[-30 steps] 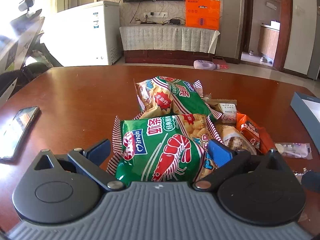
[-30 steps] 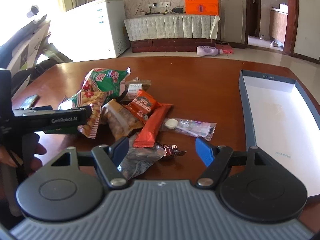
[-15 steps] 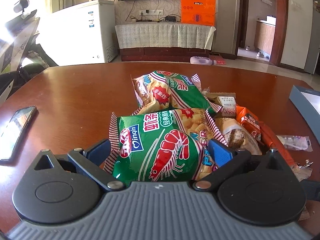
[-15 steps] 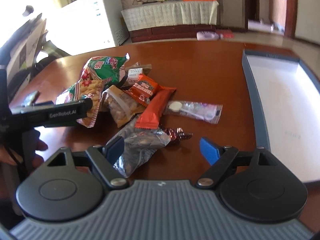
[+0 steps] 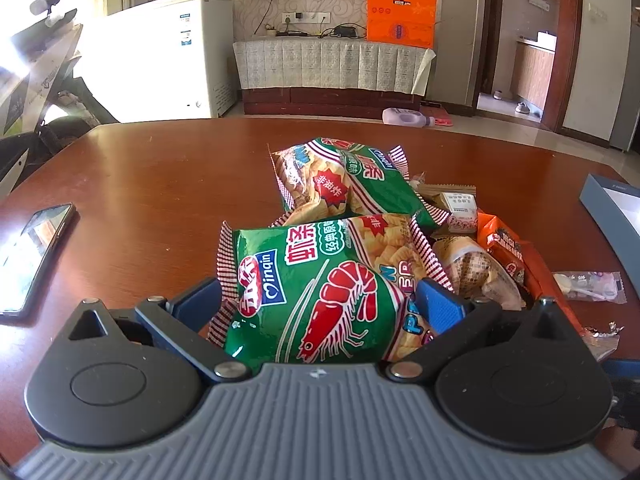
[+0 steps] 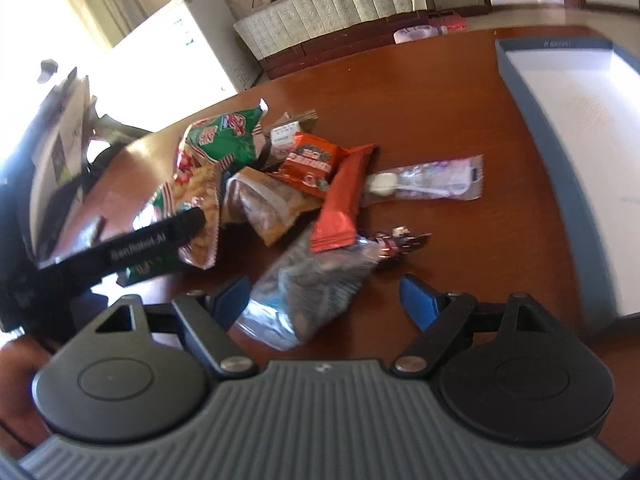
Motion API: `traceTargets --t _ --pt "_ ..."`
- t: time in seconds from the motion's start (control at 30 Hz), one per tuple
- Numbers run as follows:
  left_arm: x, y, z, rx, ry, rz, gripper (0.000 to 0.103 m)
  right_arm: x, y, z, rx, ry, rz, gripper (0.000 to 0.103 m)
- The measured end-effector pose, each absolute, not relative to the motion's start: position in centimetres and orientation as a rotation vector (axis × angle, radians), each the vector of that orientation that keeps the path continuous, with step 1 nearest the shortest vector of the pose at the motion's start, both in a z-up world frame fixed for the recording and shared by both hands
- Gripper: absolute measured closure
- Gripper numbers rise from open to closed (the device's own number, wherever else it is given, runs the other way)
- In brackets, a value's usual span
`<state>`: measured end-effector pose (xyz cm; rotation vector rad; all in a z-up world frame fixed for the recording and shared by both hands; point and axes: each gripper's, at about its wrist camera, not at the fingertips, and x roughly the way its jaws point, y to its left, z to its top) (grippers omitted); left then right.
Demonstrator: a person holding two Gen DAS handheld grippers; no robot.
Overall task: Organize snacks
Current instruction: 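Lift both held snacks off the pile with both tools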
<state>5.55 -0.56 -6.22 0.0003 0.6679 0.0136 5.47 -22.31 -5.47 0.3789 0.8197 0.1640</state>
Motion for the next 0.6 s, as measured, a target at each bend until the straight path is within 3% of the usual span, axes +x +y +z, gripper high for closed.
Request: traceTargets --t 0.13,0.2,0.37,0.6 --pt "5.5 -0.4 -6.2 -0.001 0.663 0.015 0.000 5.8 -21.5 -5.6 0.341 0.812 0.164 0.035" --pt "5.5 -0.4 -6.3 0.001 0.664 0.014 0.000 5.7 -21.1 -5.4 0.258 0.813 0.154 0.050" --pt "5.5 -0.4 -6.3 0.007 0.657 0.018 0.000 5.4 -21.0 -4.5 -0.048 0.715 0.068 0.047" --pt "5.5 -0.6 -6.3 0.010 0.664 0.029 0.000 5.5 -25.8 -5.2 0.332 0.801 0.107 0.048"
